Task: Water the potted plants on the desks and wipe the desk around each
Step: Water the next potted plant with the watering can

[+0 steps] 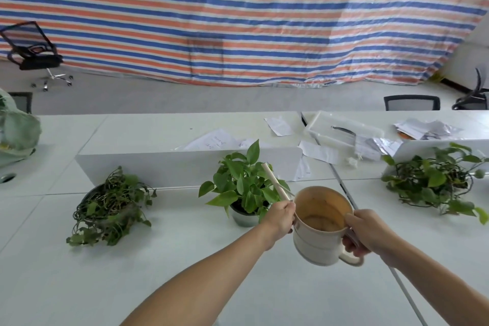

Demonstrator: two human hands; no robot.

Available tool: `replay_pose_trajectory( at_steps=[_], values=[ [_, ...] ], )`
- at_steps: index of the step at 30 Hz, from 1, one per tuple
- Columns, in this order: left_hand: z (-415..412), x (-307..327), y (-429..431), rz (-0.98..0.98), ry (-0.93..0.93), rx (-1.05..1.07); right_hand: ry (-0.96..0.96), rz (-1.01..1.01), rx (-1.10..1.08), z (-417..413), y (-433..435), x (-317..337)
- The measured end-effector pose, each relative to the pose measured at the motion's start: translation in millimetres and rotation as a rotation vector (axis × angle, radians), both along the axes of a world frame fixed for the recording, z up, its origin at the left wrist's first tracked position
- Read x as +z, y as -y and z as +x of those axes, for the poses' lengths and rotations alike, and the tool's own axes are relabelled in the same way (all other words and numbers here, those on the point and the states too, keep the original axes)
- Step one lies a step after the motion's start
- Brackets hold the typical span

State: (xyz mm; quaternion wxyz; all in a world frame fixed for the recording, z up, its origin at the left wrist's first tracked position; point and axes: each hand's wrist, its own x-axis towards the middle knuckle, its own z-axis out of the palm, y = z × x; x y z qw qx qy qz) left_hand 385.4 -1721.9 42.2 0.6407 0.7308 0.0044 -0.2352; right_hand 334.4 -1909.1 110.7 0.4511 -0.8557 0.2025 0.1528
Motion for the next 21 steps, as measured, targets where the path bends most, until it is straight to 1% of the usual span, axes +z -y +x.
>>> replay_pose_trajectory(
  at_steps=[9,21],
  values=[
    [18,-6,-18,-0.012,-0.004,0.016,-0.024,-0.03,0.026,17,-20,5],
    [2,-16,-14,-0.032,-0.011,0.013,-0.056,-0.049,0.036,5,-16,4]
  ],
)
